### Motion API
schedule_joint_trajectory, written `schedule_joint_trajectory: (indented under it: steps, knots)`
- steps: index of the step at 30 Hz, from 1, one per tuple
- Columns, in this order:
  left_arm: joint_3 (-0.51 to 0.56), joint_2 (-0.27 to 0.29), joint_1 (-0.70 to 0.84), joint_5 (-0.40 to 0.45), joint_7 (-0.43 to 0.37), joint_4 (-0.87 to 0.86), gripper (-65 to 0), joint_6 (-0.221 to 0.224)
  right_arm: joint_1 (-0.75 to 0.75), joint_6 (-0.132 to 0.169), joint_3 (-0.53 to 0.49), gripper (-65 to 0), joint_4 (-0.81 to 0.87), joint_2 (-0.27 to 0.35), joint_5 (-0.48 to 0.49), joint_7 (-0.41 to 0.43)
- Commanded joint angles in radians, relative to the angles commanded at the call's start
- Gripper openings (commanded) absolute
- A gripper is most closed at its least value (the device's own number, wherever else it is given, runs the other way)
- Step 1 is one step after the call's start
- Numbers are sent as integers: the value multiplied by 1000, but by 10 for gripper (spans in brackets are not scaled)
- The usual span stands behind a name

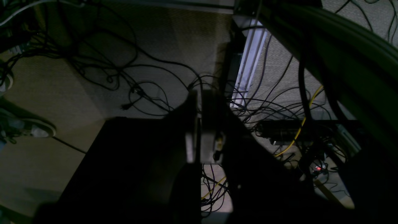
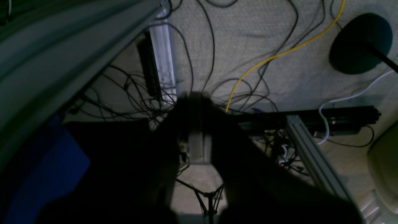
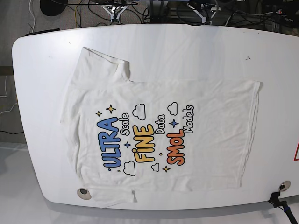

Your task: Fold the T-shirt properly

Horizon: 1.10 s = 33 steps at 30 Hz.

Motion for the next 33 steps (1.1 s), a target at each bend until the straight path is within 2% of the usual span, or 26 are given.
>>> schedule_joint_trajectory:
  steps: [17,23,24,33]
  knots:
    - [1,-7,33,1,1,-2,-650,-1,-40,-4,-2,-650,3,3,0,12]
    - [0,-15,66,-2,-5,5,-650,-6,-83,1,-7,-650,8,10,13,15]
    - [-2,-11,59,-1,-22,13,-644,-2,-62,9,0,-650,20,9,4,22]
    - [-2,-12,55,-6,-23,9,-637,-6,-68,10,-1,-650,28,19,0,21]
